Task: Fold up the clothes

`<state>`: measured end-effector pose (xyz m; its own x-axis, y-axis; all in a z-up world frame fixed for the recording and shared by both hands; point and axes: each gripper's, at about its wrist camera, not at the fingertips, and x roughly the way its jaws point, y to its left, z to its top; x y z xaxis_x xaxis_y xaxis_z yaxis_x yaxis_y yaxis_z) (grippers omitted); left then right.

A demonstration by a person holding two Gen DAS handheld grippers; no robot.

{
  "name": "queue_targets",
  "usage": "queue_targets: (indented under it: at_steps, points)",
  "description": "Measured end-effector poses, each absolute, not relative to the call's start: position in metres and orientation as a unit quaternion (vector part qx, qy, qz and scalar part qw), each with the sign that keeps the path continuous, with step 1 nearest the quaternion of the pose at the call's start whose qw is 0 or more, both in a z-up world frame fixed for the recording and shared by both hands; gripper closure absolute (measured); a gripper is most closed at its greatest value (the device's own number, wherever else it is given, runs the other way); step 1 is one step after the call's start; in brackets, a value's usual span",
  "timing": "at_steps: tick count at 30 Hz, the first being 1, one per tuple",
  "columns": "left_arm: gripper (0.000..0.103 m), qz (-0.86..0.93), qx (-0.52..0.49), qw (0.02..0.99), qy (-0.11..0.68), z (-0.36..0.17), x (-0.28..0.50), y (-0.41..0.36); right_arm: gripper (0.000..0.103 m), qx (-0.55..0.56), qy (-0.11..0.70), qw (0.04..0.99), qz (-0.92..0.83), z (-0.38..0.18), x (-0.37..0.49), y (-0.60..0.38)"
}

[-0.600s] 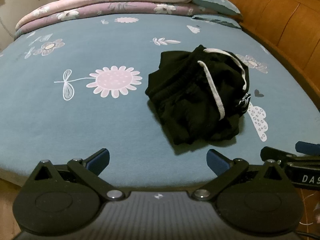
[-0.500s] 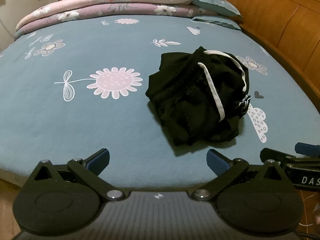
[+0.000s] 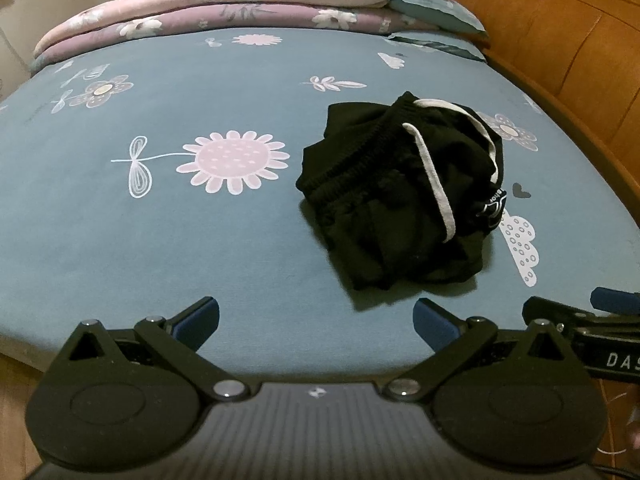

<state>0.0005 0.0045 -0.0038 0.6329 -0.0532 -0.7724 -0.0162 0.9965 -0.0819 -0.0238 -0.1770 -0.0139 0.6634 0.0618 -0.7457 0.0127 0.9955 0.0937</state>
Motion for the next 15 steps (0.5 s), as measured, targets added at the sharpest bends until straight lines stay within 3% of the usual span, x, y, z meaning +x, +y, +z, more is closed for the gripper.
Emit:
queue_targets:
  at_steps: [15]
  points:
    - [0.001,-0.013,-0.040,0.899,0.437,-0.0087,0.0055,0.0041,0.000,0.052,0.418,0.907,0.015,-0.0178,-0.0192,-0.1786]
